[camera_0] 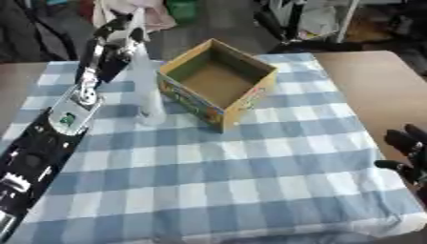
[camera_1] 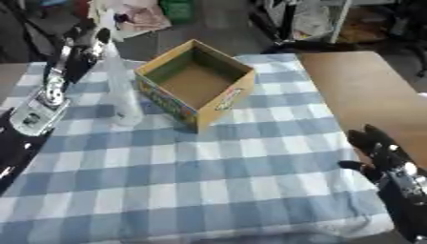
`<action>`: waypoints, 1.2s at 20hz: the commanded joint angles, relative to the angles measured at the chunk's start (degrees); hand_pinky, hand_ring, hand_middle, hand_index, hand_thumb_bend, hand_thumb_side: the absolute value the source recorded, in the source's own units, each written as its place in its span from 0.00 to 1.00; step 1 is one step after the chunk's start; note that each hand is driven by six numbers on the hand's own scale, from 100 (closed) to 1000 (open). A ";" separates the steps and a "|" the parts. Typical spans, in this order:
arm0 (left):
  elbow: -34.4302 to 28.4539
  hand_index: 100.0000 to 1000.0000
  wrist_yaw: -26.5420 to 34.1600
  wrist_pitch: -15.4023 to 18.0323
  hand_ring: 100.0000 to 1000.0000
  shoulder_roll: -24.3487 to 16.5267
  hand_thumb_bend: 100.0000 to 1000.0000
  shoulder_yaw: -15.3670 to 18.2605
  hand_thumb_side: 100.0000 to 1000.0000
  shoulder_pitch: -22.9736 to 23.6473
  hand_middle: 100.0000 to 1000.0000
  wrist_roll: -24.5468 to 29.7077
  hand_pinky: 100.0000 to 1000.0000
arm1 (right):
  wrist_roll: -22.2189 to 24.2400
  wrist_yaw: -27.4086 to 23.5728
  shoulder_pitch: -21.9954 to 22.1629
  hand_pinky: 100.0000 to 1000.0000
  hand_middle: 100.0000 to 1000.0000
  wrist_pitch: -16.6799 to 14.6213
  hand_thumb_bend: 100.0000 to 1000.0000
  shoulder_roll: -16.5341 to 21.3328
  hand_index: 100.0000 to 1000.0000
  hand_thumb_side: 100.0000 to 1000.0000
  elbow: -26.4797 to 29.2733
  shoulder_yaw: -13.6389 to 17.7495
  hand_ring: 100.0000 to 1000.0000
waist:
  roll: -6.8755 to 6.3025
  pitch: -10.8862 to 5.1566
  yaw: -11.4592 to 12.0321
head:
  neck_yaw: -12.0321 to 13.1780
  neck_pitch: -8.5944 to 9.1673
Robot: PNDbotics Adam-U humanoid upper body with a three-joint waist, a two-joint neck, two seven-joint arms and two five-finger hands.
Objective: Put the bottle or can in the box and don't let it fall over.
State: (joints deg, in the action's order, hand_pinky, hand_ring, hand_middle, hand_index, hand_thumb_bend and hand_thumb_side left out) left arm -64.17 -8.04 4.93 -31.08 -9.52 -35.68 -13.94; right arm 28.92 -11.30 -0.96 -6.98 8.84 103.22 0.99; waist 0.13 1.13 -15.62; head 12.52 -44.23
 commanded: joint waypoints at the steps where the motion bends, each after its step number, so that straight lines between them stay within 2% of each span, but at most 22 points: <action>1: 1.53 0.94 -1.41 0.50 1.00 -1.76 0.37 -0.31 0.80 -2.64 0.85 1.14 0.79 | 0.41 0.32 -0.59 0.74 0.90 -0.12 0.00 0.69 1.00 0.75 0.54 -0.16 1.00 | -0.01 -0.31 -0.29 | 0.30 0.11; 5: 4.27 0.94 -3.47 0.68 1.00 -1.26 0.35 -0.70 0.82 -5.01 0.85 2.60 0.79 | 0.62 0.33 -0.73 0.74 0.90 -0.05 0.00 0.54 1.00 0.76 0.52 -0.34 1.00 | -0.01 -0.12 -0.99 | 0.60 0.11; 8: 6.28 0.89 -4.49 0.34 1.00 -0.71 0.22 -0.80 0.82 -6.28 0.80 3.60 0.78 | 0.70 0.39 -0.71 0.74 0.90 0.04 0.00 0.46 1.00 0.76 0.45 -0.38 1.00 | -0.04 -0.06 -1.32 | 0.76 0.11; 13: 9.15 0.88 -3.78 0.52 0.99 0.33 0.10 -0.87 0.82 -7.74 0.78 5.68 0.77 | 0.85 0.39 -0.76 0.74 0.90 0.12 0.00 0.36 1.00 0.76 0.41 -0.48 1.00 | -0.07 -0.05 -1.73 | 0.92 0.11; 14: 9.43 0.87 -3.31 0.83 0.98 0.48 0.00 -0.89 0.80 -7.86 0.76 6.17 0.77 | 0.86 0.40 -0.76 0.74 0.90 0.14 0.00 0.35 1.00 0.76 0.39 -0.48 1.00 | -0.08 -0.05 -1.80 | 0.96 0.11; 17: 9.74 0.83 -1.09 1.99 0.96 0.71 0.00 -0.97 0.77 -7.96 0.72 7.39 0.76 | 0.88 0.36 -0.80 0.74 0.90 0.18 0.00 0.32 1.00 0.76 0.39 -0.48 1.00 | -0.11 -0.05 -1.94 | 0.96 0.11; 19: 9.69 0.79 0.42 2.71 0.92 0.75 0.00 -1.15 0.67 -7.94 0.67 8.16 0.75 | 0.87 0.33 -0.83 0.74 0.90 0.20 0.00 0.32 1.00 0.76 0.39 -0.48 1.00 | -0.12 -0.06 -2.01 | 0.93 0.11; 20: 9.60 0.75 1.13 3.05 0.88 0.76 0.00 -1.24 0.58 -7.93 0.60 8.53 0.74 | 0.88 0.31 -0.83 0.74 0.90 0.21 0.00 0.31 1.00 0.76 0.40 -0.48 1.00 | -0.11 -0.06 -2.03 | 0.92 0.11; 21: 9.49 0.74 1.83 3.33 0.88 0.75 0.00 -1.31 0.57 -7.92 0.59 8.83 0.74 | 0.89 0.31 -0.83 0.74 0.90 0.23 0.00 0.31 1.00 0.76 0.39 -0.48 1.00 | -0.11 -0.06 -2.03 | 0.91 0.11; 22: 9.37 0.70 2.53 3.57 0.82 0.76 0.00 -1.35 0.46 -7.93 0.51 9.05 0.72 | 0.90 0.31 -0.82 0.74 0.90 0.23 0.00 0.31 1.00 0.76 0.39 -0.48 1.00 | -0.09 -0.06 -2.04 | 0.92 0.11; 23: 9.22 0.68 3.24 3.79 0.80 0.76 0.00 -1.39 0.42 -7.94 0.48 9.18 0.71 | 0.91 0.31 -0.82 0.74 0.90 0.23 0.00 0.32 1.00 0.76 0.40 -0.48 1.00 | -0.08 -0.07 -2.03 | 0.93 0.11; 24: 9.04 0.63 4.02 3.96 0.74 0.74 0.00 -1.41 0.35 -7.94 0.41 9.20 0.69 | 0.92 0.30 -0.82 0.74 0.90 0.22 0.00 0.33 1.00 0.76 0.41 -0.47 1.00 | -0.06 -0.08 -2.02 | 0.94 0.11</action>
State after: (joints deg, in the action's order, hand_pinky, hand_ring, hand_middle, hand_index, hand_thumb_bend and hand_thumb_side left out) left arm -54.14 -5.04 8.54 -29.25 -11.03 -42.46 -5.05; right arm 29.68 -11.11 -1.05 -6.61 8.79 103.06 0.45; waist 0.07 1.47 -17.61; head 13.47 -44.23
